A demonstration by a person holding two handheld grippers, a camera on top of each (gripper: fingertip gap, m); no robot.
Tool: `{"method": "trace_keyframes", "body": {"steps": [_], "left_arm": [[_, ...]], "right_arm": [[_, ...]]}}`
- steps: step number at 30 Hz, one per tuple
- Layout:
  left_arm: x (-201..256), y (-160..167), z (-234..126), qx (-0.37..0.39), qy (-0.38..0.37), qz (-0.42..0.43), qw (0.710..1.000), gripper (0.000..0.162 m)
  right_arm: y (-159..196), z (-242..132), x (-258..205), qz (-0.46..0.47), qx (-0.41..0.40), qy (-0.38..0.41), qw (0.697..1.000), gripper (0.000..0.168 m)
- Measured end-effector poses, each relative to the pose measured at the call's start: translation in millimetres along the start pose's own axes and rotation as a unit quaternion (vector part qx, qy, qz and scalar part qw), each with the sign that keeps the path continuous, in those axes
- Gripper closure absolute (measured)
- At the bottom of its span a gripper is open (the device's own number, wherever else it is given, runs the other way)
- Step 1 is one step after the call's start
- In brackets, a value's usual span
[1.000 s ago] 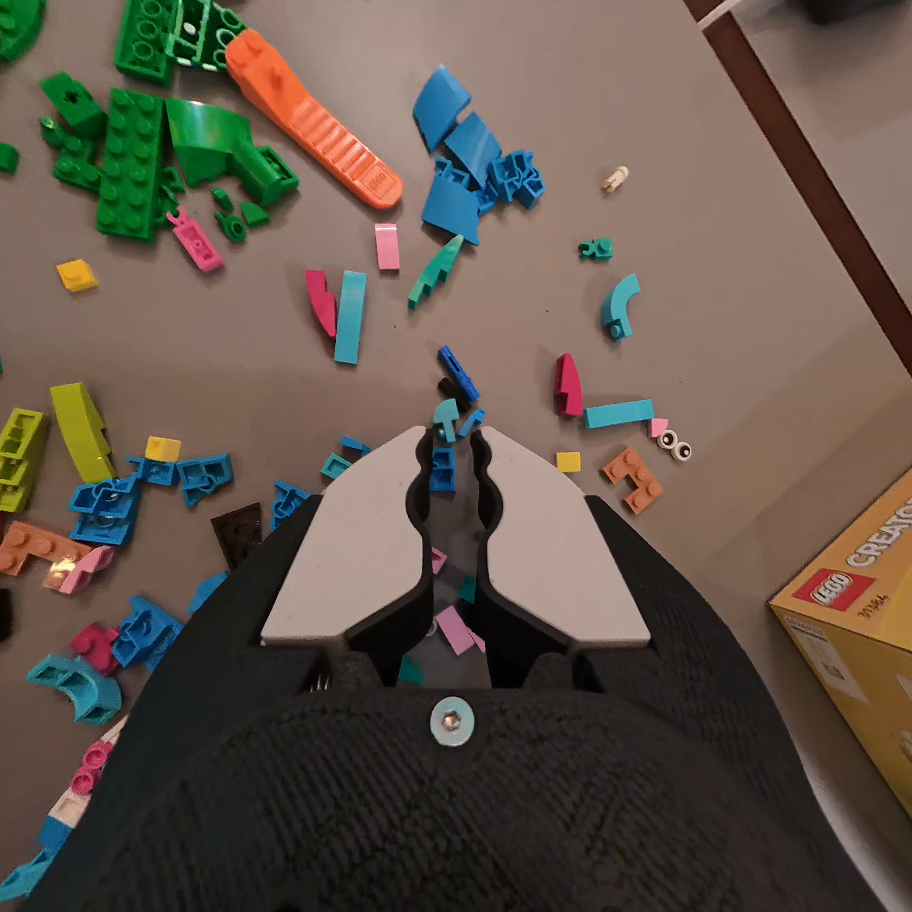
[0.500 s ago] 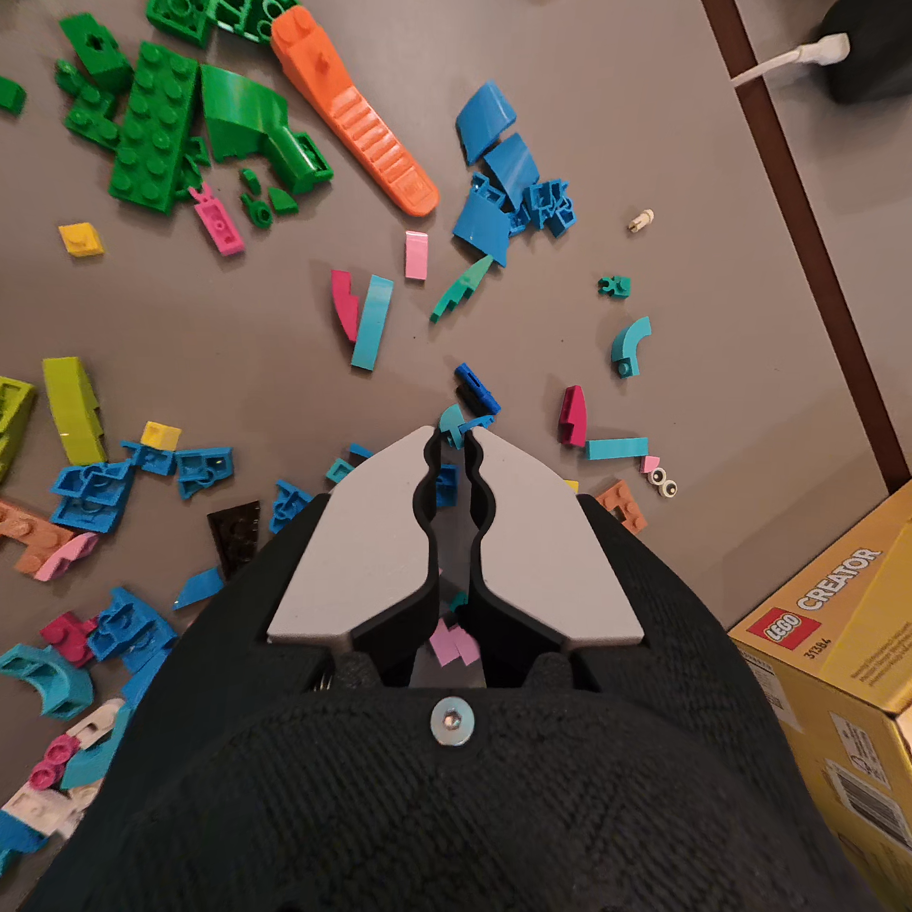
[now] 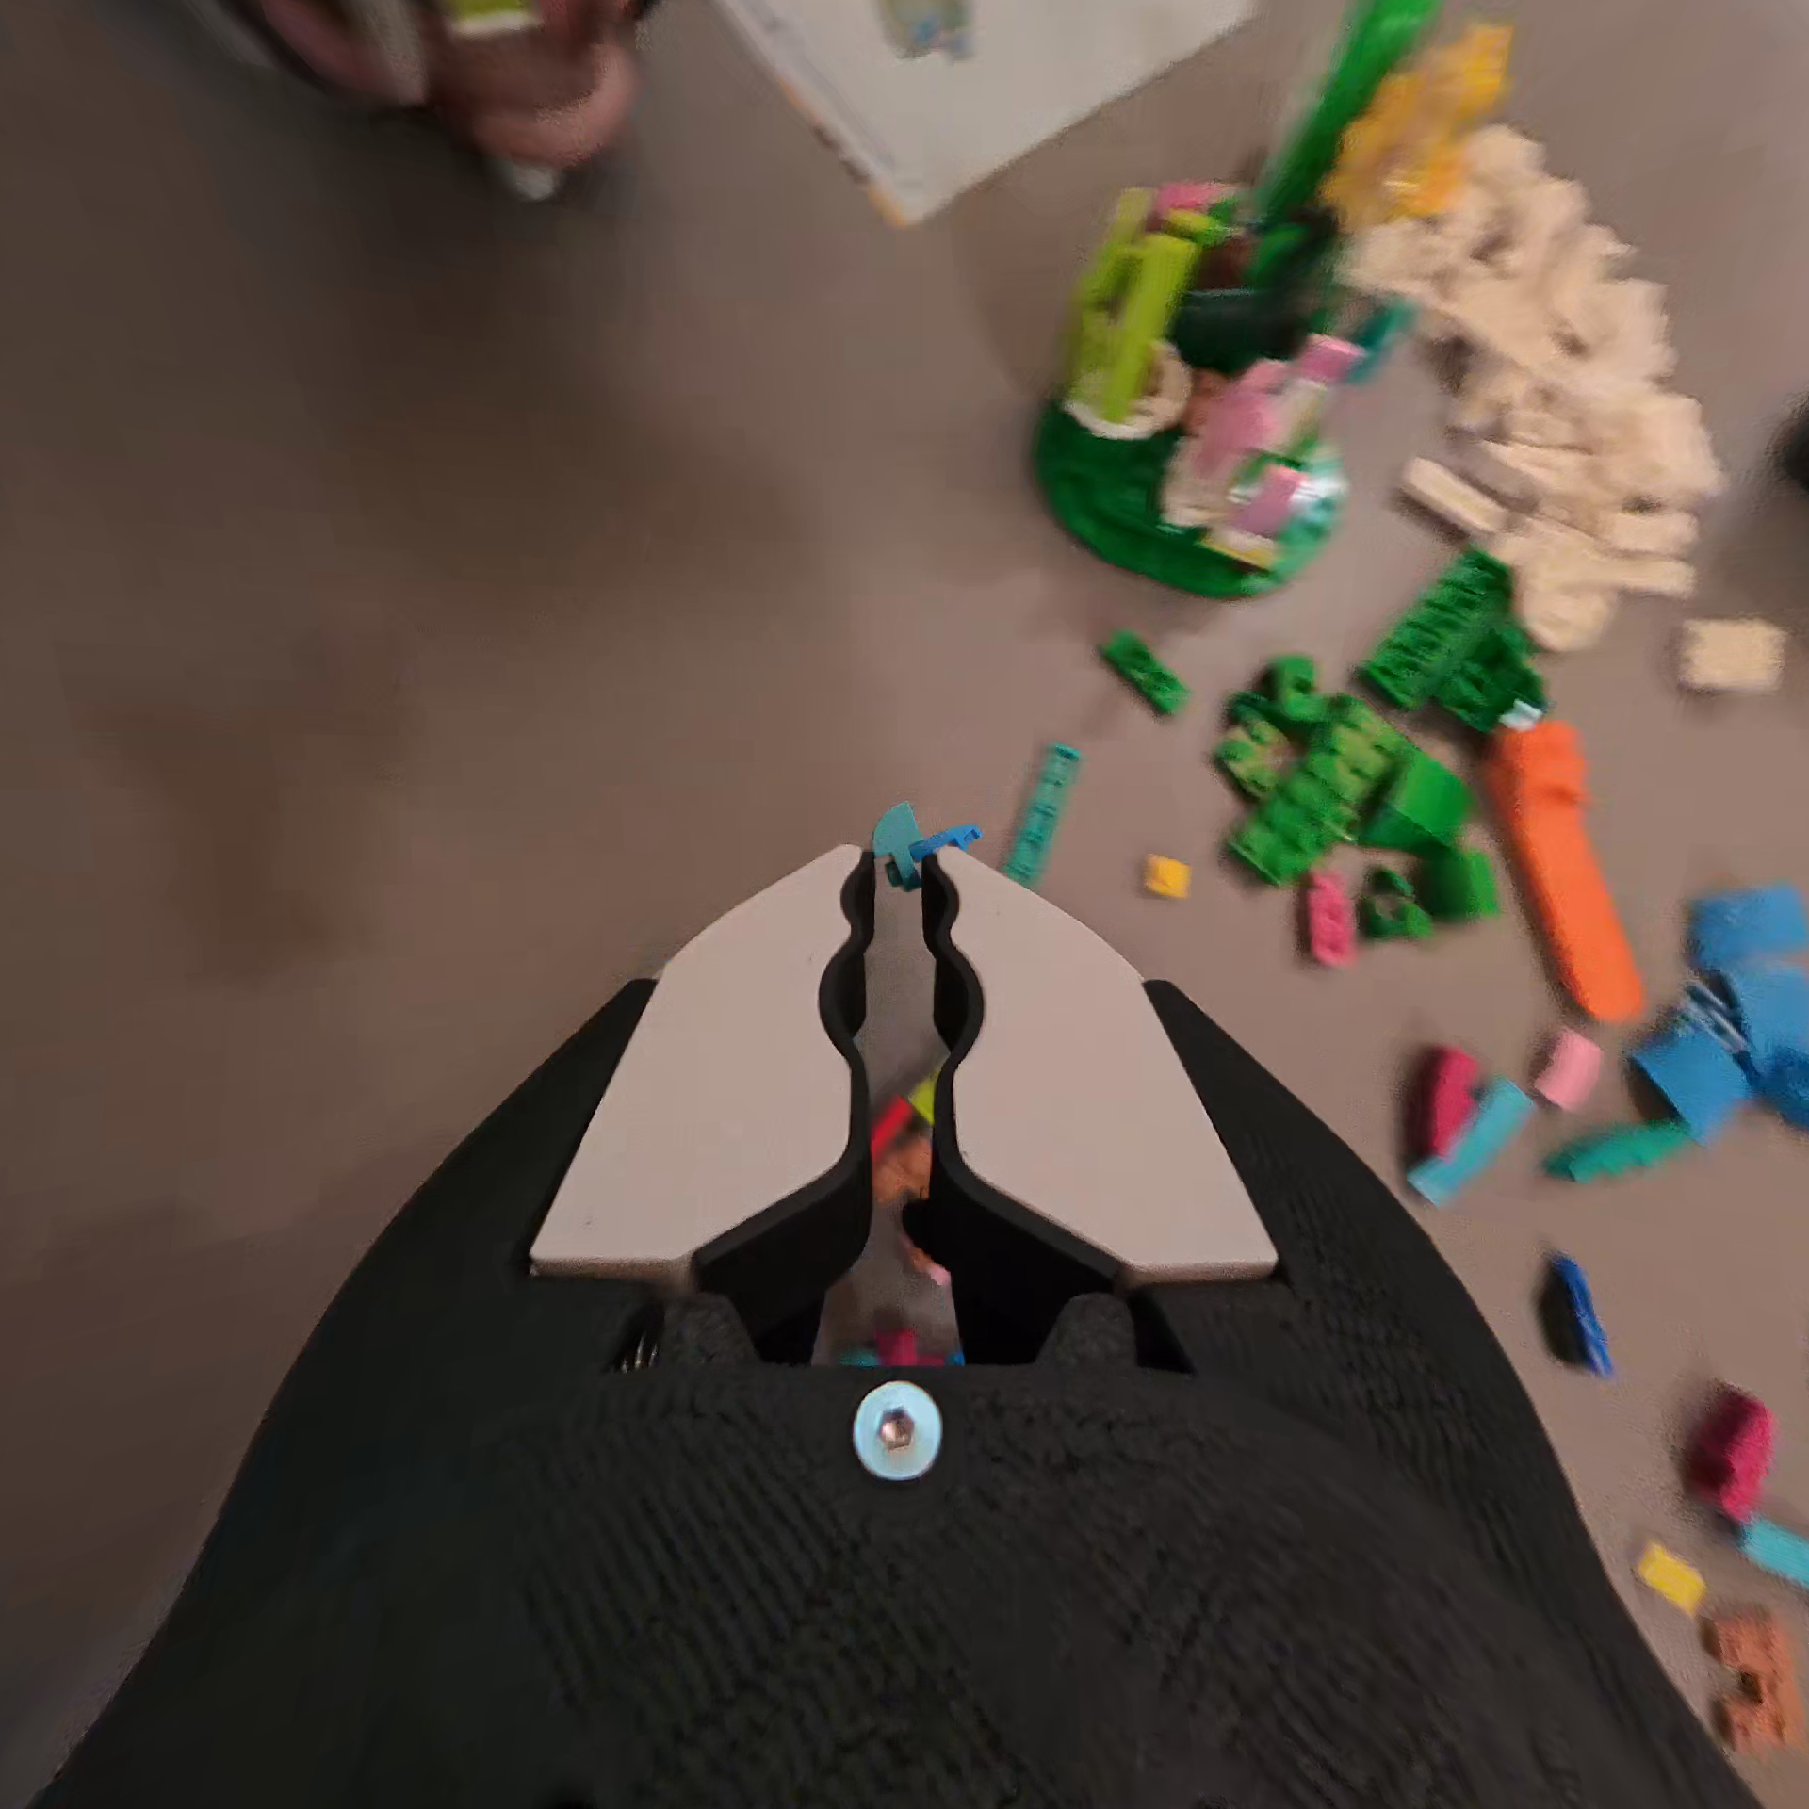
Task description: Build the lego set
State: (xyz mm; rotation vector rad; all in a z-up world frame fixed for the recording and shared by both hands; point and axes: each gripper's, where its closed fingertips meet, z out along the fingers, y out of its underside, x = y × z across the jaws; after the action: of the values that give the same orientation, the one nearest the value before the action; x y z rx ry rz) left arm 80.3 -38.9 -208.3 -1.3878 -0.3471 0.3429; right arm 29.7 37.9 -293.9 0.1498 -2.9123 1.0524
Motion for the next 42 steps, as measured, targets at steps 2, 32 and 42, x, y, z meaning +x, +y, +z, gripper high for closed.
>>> {"method": "trace_keyframes", "body": {"steps": [2,32,42], "left_arm": [[-1,0,0,0.001,-0.001,-0.002,1.0,0.154],[-1,-1,-1,0.001,0.001,-0.008,1.0,0.154],[-2,-1,-1,0.003,-0.001,-0.007,1.0,0.154]], "right_arm": [[-2,14,-16,-0.031,-0.027,-0.009,0.999,0.161],[-1,31,-26,0.124,-0.005,0.088,0.988,0.159],[4,24,-30,-0.029,-0.129,0.11,0.985,0.163]]}}
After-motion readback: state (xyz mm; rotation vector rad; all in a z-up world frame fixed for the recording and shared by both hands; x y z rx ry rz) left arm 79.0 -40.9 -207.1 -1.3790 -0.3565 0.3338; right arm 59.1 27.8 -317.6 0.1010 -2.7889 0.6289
